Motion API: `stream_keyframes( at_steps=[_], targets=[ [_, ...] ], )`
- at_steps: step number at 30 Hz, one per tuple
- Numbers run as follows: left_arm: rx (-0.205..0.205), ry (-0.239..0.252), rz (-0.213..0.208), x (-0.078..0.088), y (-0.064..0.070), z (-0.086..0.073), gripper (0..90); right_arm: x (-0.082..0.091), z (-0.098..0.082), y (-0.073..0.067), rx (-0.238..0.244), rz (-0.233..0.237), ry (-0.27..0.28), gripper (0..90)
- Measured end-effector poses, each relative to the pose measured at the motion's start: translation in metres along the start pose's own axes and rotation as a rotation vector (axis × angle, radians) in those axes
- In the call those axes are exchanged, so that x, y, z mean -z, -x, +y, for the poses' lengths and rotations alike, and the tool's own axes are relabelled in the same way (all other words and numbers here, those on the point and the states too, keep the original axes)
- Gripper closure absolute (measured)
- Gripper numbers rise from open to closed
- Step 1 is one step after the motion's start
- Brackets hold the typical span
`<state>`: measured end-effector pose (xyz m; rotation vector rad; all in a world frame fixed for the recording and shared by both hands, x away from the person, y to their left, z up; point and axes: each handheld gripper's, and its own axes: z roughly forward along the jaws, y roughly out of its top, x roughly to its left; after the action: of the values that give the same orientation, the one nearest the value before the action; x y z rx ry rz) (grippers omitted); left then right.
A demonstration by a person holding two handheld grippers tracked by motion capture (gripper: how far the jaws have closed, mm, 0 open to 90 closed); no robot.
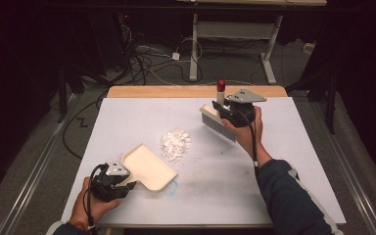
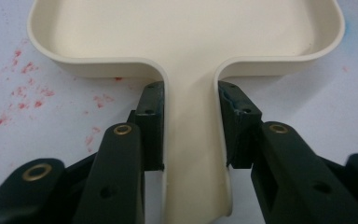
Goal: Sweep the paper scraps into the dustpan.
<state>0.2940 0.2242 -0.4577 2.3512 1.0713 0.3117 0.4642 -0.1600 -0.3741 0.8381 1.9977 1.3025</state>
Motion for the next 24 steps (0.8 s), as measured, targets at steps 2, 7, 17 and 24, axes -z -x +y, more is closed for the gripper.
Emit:
stream_keyframes(
  at_steps=[2, 7, 17, 24],
  targets=[
    [-0.001, -0.005, -0.002, -0.001, -0.001, 0.000, 63.6, -0.014, 0.000, -0.002, -0.028, 0.005, 0.001, 70.6],
    [0.001, -0.009, -0.004, -0.002, -0.001, 0.002, 63.6, -0.038, 0.010, -0.014, -0.009, -0.002, 0.020, 70.6],
    [-0.006, -0.019, -0.011, -0.005, -0.002, 0.004, 63.6, -0.076, 0.012, -0.049, -0.002, 0.073, 0.033, 70.6],
    [0.005, -0.016, -0.012, -0.005, -0.002, 0.004, 63.6, -0.072, 0.009, -0.072, 0.025, 0.157, 0.022, 70.3]
  ],
)
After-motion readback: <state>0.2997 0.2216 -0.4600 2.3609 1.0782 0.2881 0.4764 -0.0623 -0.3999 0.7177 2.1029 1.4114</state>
